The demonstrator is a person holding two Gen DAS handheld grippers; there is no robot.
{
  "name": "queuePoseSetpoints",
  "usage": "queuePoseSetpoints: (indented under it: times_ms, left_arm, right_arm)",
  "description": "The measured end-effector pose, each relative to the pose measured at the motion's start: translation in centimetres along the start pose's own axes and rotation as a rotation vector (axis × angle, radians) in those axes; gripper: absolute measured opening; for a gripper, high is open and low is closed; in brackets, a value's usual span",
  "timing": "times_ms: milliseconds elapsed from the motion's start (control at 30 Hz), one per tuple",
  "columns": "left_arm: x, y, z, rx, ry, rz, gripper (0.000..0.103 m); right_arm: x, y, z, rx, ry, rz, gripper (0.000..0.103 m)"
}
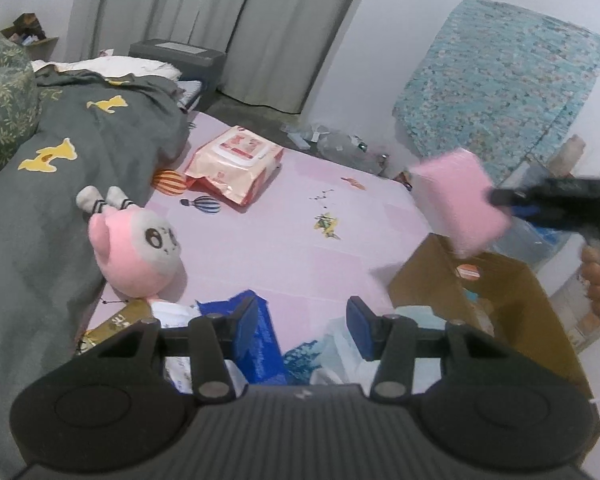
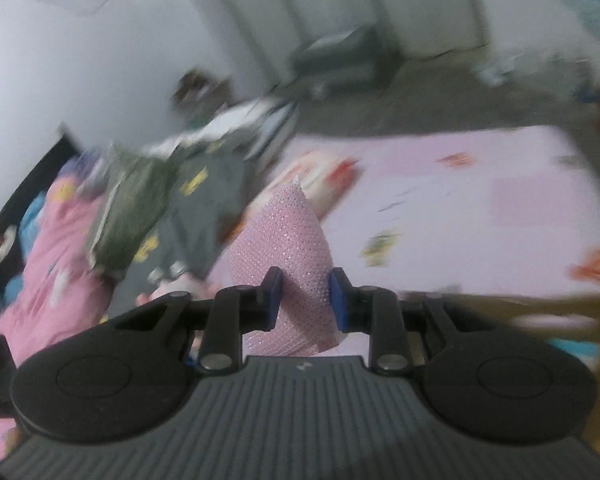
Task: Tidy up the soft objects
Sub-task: 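Carry the pink sponge pad into the cardboard box and open the right tool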
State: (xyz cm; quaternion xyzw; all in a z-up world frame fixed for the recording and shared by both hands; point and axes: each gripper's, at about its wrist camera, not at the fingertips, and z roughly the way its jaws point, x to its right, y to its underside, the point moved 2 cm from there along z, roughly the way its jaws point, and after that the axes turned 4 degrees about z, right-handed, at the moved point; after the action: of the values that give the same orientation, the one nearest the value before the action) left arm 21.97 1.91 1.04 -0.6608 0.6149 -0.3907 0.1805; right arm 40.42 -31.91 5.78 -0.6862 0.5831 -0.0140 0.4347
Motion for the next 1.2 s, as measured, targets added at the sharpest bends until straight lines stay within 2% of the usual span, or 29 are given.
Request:
queuePoseSetpoints:
  times_ms: [100,167,267,400,500,567,667,767,967,1100,1200]
  left_arm:
    - [0.7,0.2,-0.2,0.002,0.007,0.013,0.049]
    - [1.2,0.2,-0.4,0.002,0.010,0.020,0.049]
    - [2.0,0.4,-0.7,0.004,0.008,0.029,0.049]
    - [2.8,0.5,-1.1,0.008,0.005,0.041,0.050]
    - [3.1,0.5,-1.1,0.002,0.014,0.037,0.050]
    - [3.2,0.6,-1.1,-0.001,0.016,0.038,0.050]
    - [3.4,0.6,-1.1,-0.001,0.015,0.042,0.050]
    - [3.6,0.7,-1.1,-0.001,0.015,0.045,0.050]
    - [3.4,0.7,-1.3,0.003,0.012,0.040,0.051]
    - [3.1,0.6,-1.5,0.007,0.011,0.035,0.051]
    - [3.0,0.7,-1.5,0.005,0.014,0.030,0.051]
  right_arm:
    - [4.6,1.4,-4.6,0.060,0.104,0.060,0.025]
    - [7.7,2.6,-6.1,0.070,0.179,0.093,0.025]
    - [12.6,4.2,-7.0,0.041,0.249,0.179,0.025]
    - [17.5,6.2,-5.9,-0.032,0.315,0.263,0.026]
    - [19.0,7.4,-5.1,-0.066,0.369,0.274,0.029]
    - [19.3,8.0,-4.7,-0.095,0.439,0.282,0.028]
    - [18.3,8.3,-3.9,-0.121,0.501,0.209,0.032]
    - [16.9,8.2,-3.6,-0.109,0.551,0.123,0.042]
    - [15.3,7.0,-3.3,-0.076,0.518,0.086,0.042]
    - [13.2,6.4,-3.6,-0.066,0.425,0.067,0.042]
    - [12.4,6.6,-3.2,-0.099,0.351,0.073,0.042]
